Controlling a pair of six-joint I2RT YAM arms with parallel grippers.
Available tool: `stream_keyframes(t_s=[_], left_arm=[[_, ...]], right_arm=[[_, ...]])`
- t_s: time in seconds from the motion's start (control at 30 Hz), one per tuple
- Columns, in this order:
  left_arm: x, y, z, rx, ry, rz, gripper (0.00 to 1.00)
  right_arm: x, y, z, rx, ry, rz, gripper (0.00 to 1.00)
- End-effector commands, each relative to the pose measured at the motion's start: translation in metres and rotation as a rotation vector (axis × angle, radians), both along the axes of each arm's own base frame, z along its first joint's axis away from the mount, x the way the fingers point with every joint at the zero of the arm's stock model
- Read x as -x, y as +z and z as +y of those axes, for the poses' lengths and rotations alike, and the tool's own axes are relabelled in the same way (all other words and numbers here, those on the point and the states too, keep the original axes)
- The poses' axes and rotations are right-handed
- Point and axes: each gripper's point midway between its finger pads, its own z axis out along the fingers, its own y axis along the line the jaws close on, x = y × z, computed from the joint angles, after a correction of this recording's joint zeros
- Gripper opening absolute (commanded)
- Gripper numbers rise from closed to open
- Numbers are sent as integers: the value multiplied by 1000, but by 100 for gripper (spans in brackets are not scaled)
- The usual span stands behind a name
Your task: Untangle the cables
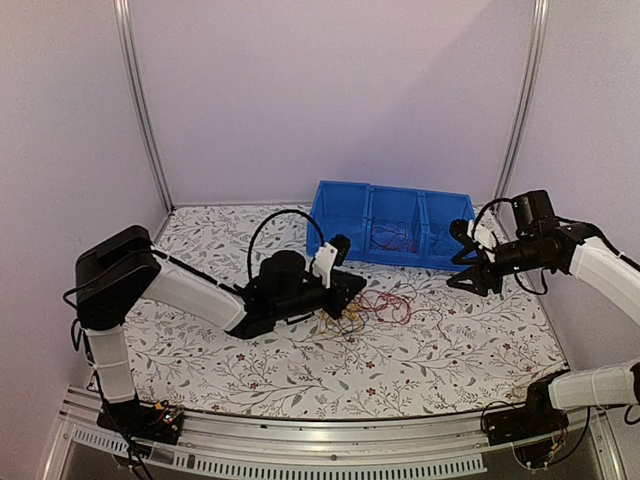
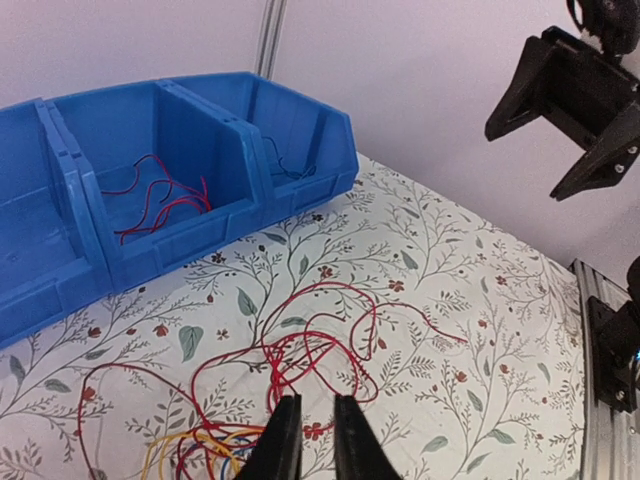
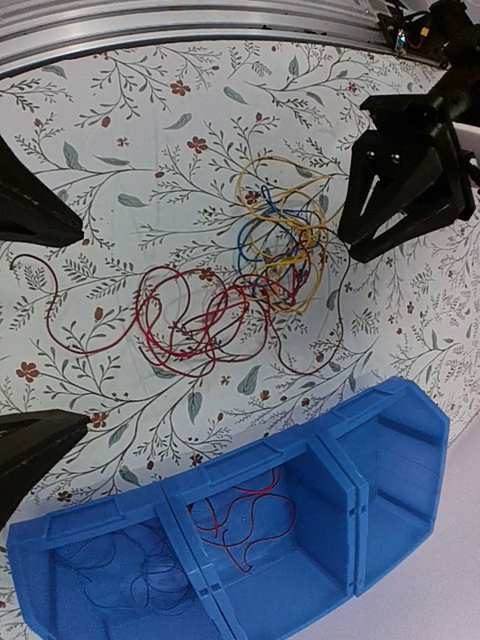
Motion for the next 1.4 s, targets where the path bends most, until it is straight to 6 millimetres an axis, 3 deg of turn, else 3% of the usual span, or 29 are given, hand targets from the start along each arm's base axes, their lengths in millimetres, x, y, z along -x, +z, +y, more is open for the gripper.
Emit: stream_keyframes(t_s=[0.0,0.07,0.17,0.33,0.43,0.63,0.8,0.97,1.13,1.27,1.37], left_arm=[[-17,6,14,-26,138,84,21],[-30,-3,30,-54,226,195,32],[-44,-16,50,-57,276,371,39],[-58,-32,58,-140,237,435,44],[-68,-60,58,-214,213,494,46],[-82,-93,43,-247,141,538,45],[-94,-116,44,-318,179,546,45],[-94,-127,43,-344,162,545,31],[-101,-124,50,-365,213,518,22],[-94,-81,45,-304,150,472,24],[-93,-58,52,-307,142,399,26]], right_arm=[[-23,11,30,-48,35,-11,60],[-33,5,35,-45,29,14,60],[-45,-10,42,-35,29,58,59],[-47,-18,49,-60,39,98,58],[-43,-19,49,-69,42,108,58],[-35,-18,45,-63,34,86,58],[-32,-17,45,-73,40,85,59],[-31,-22,46,-76,41,99,58],[-34,-23,47,-74,44,108,58],[-36,-25,48,-73,42,122,58],[-36,-26,48,-73,41,123,58]])
